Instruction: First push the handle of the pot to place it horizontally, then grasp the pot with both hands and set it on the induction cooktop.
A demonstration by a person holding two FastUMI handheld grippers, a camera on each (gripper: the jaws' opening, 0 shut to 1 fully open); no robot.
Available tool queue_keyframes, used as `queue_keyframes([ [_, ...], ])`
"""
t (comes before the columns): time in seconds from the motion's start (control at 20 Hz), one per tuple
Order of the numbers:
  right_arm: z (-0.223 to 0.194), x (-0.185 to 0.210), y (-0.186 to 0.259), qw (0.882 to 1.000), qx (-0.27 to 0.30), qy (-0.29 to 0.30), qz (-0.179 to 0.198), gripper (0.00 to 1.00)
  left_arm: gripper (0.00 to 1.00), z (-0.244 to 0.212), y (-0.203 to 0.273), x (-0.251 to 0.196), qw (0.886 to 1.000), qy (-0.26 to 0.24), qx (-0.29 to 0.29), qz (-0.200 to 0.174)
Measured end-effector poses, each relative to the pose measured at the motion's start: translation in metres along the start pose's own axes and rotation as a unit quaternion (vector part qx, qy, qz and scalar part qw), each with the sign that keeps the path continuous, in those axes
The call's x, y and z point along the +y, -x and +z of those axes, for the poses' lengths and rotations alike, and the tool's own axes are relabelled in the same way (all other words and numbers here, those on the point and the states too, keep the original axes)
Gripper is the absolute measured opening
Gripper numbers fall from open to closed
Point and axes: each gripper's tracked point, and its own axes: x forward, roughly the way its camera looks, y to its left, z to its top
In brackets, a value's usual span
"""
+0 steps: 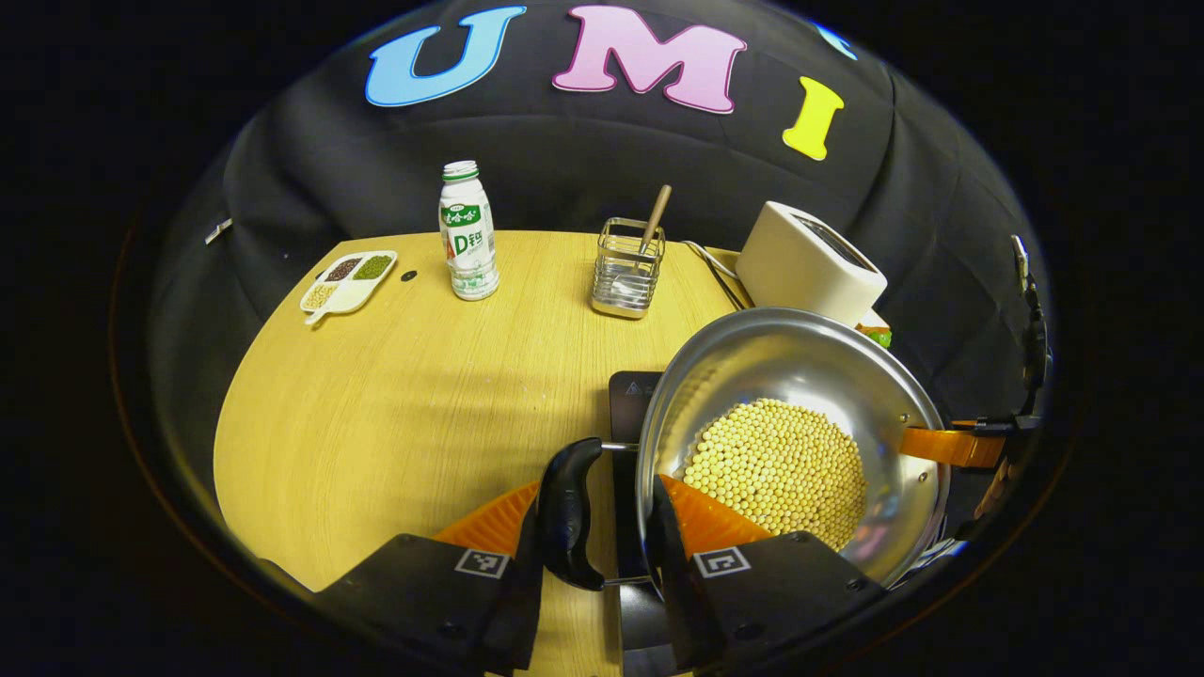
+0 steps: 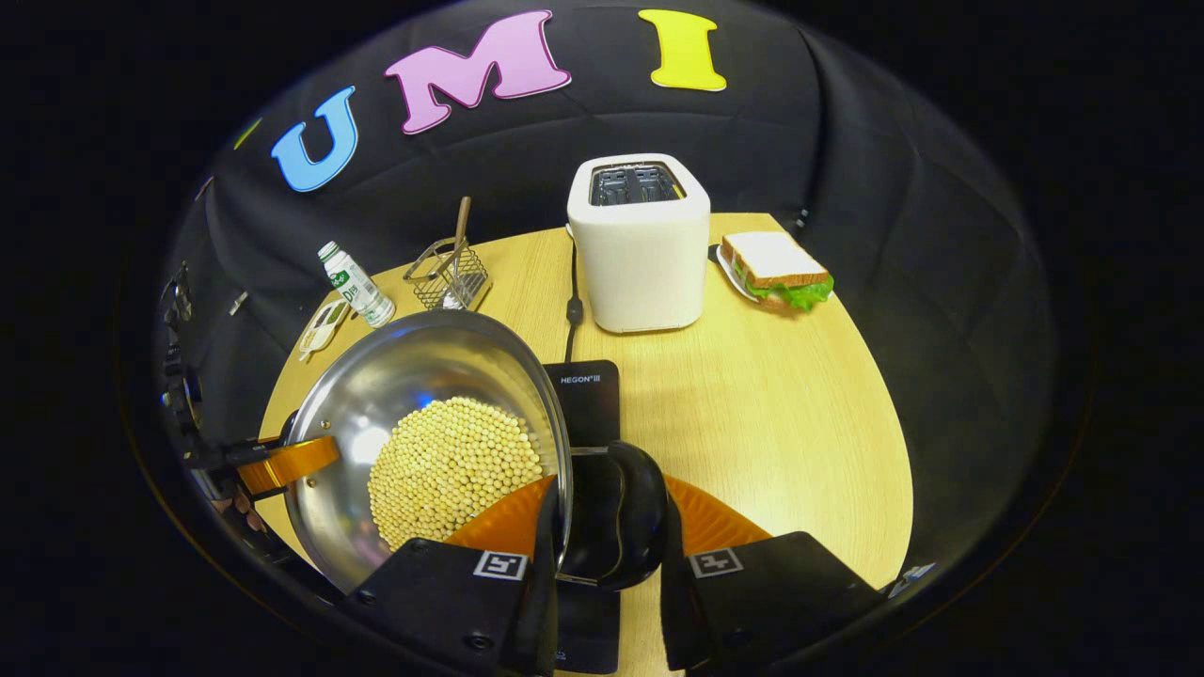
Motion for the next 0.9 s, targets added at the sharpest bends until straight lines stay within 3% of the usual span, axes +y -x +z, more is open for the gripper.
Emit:
queue_keyframes([
  [0.5,-0.004,-0.007,-0.005,1.0,-0.005,-0.01,0.008,0.47,0.57,-0.006,-0.004,-0.004,1.0,0.003,-0.009,0.003],
  [0.9,-0.002,-0.012,-0.003,1.0,-0.017,-0.002,-0.009,0.62,0.67,-0.002,0.001,-0.003,1.0,-0.02,-0.015,0.013],
])
